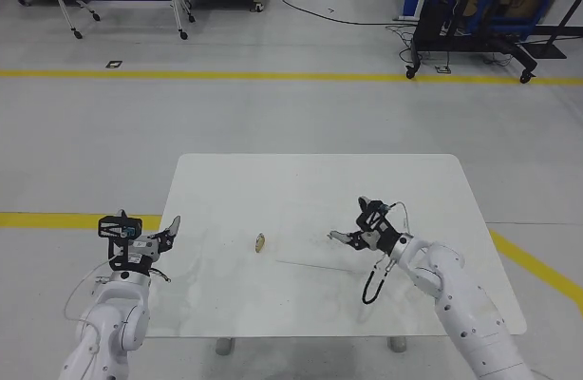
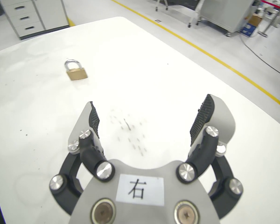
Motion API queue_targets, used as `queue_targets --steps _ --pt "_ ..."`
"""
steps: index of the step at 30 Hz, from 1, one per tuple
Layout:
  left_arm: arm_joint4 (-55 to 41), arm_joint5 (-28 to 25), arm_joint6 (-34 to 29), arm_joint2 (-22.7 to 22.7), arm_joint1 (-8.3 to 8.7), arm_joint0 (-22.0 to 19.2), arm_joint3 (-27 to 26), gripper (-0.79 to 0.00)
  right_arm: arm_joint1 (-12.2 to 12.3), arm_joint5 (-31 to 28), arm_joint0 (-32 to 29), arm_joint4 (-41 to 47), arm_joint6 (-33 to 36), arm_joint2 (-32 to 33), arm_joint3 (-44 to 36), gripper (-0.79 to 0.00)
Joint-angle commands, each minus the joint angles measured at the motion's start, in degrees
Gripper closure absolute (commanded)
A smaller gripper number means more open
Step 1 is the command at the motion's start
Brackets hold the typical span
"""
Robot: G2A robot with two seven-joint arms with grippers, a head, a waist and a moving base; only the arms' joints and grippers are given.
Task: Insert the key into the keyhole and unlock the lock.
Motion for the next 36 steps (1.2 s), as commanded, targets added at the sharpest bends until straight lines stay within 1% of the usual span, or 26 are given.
queue_targets --steps 1,4,5,7,8,10,11,12,17,18,21,23,25,27,28,36 --pt "0.0 0.0 0.0 0.0 0.0 0.0 0.0 -0.785 0.1 -5.2 3.3 -3.7 -0.4 -2.0 3.2 -0.785" --pt "0.0 0.0 0.0 0.0 0.0 0.0 0.0 -0.785 0.2 -10.5 7.0 -9.7 -1.5 -4.7 6.8 -0.785" --pt "0.0 0.0 0.0 0.0 0.0 0.0 0.0 -0.785 0.2 -11.8 7.8 -10.4 -1.8 -5.3 7.7 -0.785" --pt "0.0 0.0 0.0 0.0 0.0 0.0 0.0 -0.785 0.2 -15.2 10.5 -12.3 -2.8 -6.7 10.3 -0.68" --pt "0.0 0.0 0.0 0.0 0.0 0.0 0.0 -0.785 0.2 -16.3 11.8 -13.1 -3.1 -7.3 11.8 -0.548" --pt "0.0 0.0 0.0 0.0 0.0 0.0 0.0 -0.785 -0.1 -17.1 14.3 -14.0 -2.8 -8.9 14.8 -0.431" --pt "0.0 0.0 0.0 0.0 0.0 0.0 0.0 -0.785 -0.2 -17.3 15.3 -14.2 -2.5 -9.5 15.9 -0.394" --pt "0.0 0.0 0.0 0.0 0.0 0.0 0.0 -0.785 -0.4 -17.5 16.2 -14.2 -2.2 -10.2 17.0 -0.372" --pt "0.0 0.0 0.0 0.0 0.0 0.0 0.0 -0.785 -1.4 -18.2 19.7 -14.1 0.1 -13.6 20.7 -0.366" --pt "0.0 0.0 0.0 0.0 0.0 0.0 0.0 -0.785 -1.6 -18.2 20.2 -14.0 0.7 -14.2 21.3 -0.345" --pt "0.0 0.0 0.0 0.0 0.0 0.0 0.0 -0.785 -2.1 -17.6 21.4 -13.3 2.2 -15.5 22.7 -0.268" --pt "0.0 0.0 0.0 0.0 0.0 0.0 0.0 -0.785 -2.4 -17.6 22.0 -12.8 2.7 -16.3 23.6 -0.154" --pt "0.0 0.0 0.0 0.0 0.0 0.0 0.0 -0.785 -2.6 -17.5 22.6 -12.5 3.1 -17.0 24.4 -0.12" --pt "0.0 0.0 0.0 0.0 0.0 0.0 0.0 -0.785 -2.7 -17.4 22.9 -12.6 3.3 -17.4 24.8 -0.012" --pt "0.0 0.0 0.0 0.0 0.0 0.0 0.0 -0.785 -2.7 -17.4 22.9 -12.5 3.2 -17.5 24.9 0.0" --pt "0.0 0.0 0.0 0.0 0.0 0.0 0.0 -0.785 -2.2 -16.3 22.6 -13.5 2.6 -17.3 24.3 0.0"
